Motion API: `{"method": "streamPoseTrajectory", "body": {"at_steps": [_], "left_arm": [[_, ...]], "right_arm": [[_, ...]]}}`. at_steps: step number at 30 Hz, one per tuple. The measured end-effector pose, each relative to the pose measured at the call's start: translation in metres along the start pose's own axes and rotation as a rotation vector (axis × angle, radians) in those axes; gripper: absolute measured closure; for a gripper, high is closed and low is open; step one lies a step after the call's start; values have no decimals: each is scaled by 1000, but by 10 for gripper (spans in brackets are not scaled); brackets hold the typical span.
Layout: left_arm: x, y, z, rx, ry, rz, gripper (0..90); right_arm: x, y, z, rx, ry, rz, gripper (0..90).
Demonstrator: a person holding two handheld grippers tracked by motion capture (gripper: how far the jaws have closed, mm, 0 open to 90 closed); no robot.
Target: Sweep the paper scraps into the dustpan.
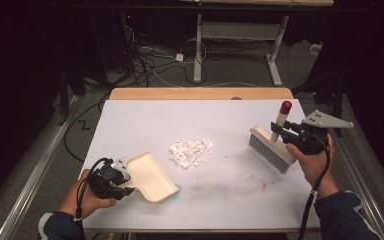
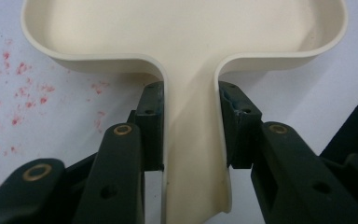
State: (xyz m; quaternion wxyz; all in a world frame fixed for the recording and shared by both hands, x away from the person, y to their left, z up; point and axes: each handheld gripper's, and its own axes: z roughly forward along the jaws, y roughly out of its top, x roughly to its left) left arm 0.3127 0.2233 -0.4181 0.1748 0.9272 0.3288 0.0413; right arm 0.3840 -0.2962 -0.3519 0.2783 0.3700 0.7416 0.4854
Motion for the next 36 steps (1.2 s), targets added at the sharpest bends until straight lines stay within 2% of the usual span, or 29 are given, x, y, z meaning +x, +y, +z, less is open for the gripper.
{"method": "streamPoseTrajectory", "body": {"at_steps": [7,15,17,20,21,25,26,27,33,36], "left_arm": [[1,6,5,26,1,17,628],[1,8,11,43,-2,21,628],[1,8,11,40,-3,17,628],[1,7,11,38,-4,18,628],[2,7,12,38,-6,17,628],[2,7,13,35,-12,19,628],[2,7,13,35,-12,19,628],[2,6,14,27,-21,10,628],[2,6,14,28,-17,18,628],[3,7,15,29,-17,18,627]], "right_arm": [[11,23,53,33,-25,-33,705],[37,36,109,31,-35,-54,706],[46,38,121,32,-38,-85,705],[63,40,138,31,-51,-162,706],[68,40,143,26,-52,-171,706],[84,39,156,7,-21,-160,706],[84,39,156,7,-21,-160,706],[92,37,160,-2,19,-154,706],[112,32,163,-11,95,-149,701],[120,32,160,-33,156,-135,701]]}}
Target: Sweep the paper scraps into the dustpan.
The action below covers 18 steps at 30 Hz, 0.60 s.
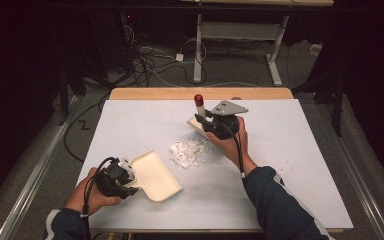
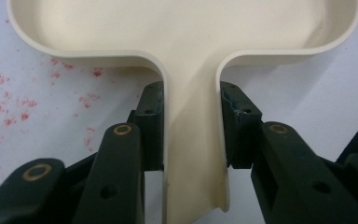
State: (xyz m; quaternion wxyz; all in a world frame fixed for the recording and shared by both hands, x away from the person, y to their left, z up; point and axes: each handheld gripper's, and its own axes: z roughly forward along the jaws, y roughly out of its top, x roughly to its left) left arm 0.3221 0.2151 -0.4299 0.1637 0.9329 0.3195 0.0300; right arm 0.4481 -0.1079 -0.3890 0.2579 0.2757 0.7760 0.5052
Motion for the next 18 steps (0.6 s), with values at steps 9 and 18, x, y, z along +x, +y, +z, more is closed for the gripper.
{"method": "streamPoseTrajectory", "body": {"at_steps": [9,18], "left_arm": [[2,9,2,5,-7,6,628],[9,21,4,15,-22,3,628]], "right_arm": [[22,-2,-1,-27,155,-56,696],[35,1,-4,-46,173,-83,704]]}}
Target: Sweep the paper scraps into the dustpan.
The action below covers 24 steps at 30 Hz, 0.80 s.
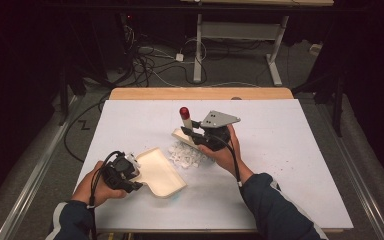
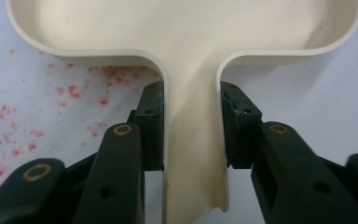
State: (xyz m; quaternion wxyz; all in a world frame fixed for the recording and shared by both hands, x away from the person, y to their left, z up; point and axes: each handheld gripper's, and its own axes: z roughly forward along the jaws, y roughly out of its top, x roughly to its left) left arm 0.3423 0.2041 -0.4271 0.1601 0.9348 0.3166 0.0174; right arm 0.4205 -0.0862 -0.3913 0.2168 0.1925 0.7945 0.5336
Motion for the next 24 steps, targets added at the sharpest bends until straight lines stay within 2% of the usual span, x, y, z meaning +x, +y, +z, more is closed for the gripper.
{"method": "streamPoseTrajectory", "body": {"at_steps": [3,4,6,8,10,12,16,18,24], "left_arm": [[3,4,1,3,-2,-1,628],[4,5,1,-1,-3,-5,628],[5,7,3,3,-9,-6,628],[5,8,4,11,-8,-4,627],[6,9,4,10,-10,-6,628],[6,10,5,8,-5,-5,628],[5,10,5,10,-1,-7,627],[4,8,3,21,-4,-6,628],[5,7,3,32,-12,-13,627]], "right_arm": [[0,2,0,-11,-82,-21,706],[-1,2,-1,-21,-124,-43,706],[-4,2,-1,-35,-175,-76,706],[-10,1,2,-21,-197,-69,706],[-14,-2,5,-16,-208,-41,706],[-16,-4,6,-39,-189,-3,706],[-8,-2,10,-31,-145,-32,705],[-5,-2,11,-46,-92,-5,705],[9,-2,13,-59,-1,8,702]]}}
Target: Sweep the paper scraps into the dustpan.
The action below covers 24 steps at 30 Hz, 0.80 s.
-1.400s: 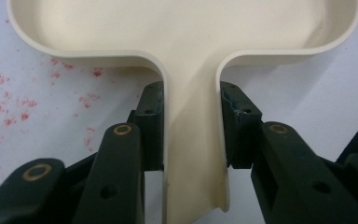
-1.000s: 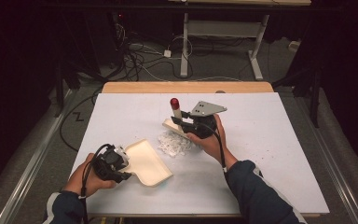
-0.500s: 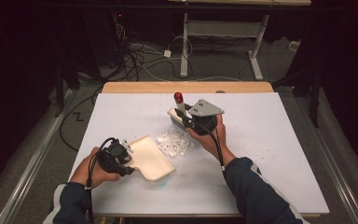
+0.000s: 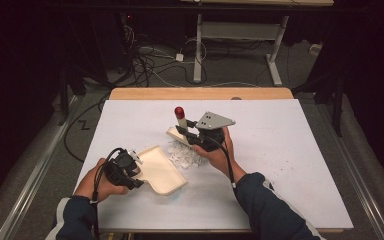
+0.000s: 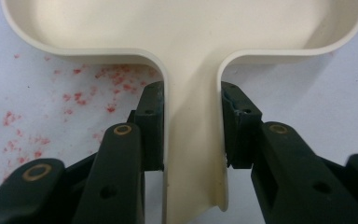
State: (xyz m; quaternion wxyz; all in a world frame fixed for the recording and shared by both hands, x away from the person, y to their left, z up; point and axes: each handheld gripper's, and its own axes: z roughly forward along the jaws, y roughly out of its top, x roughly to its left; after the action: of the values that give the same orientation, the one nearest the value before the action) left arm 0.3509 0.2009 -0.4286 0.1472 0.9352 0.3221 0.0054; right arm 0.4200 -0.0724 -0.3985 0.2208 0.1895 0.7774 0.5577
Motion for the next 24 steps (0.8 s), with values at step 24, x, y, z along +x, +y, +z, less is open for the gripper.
{"method": "streamPoseTrajectory", "body": {"at_steps": [24], "left_arm": [[-4,2,10,16,4,-2,626]], "right_arm": [[54,27,-2,-69,137,-41,705]]}}
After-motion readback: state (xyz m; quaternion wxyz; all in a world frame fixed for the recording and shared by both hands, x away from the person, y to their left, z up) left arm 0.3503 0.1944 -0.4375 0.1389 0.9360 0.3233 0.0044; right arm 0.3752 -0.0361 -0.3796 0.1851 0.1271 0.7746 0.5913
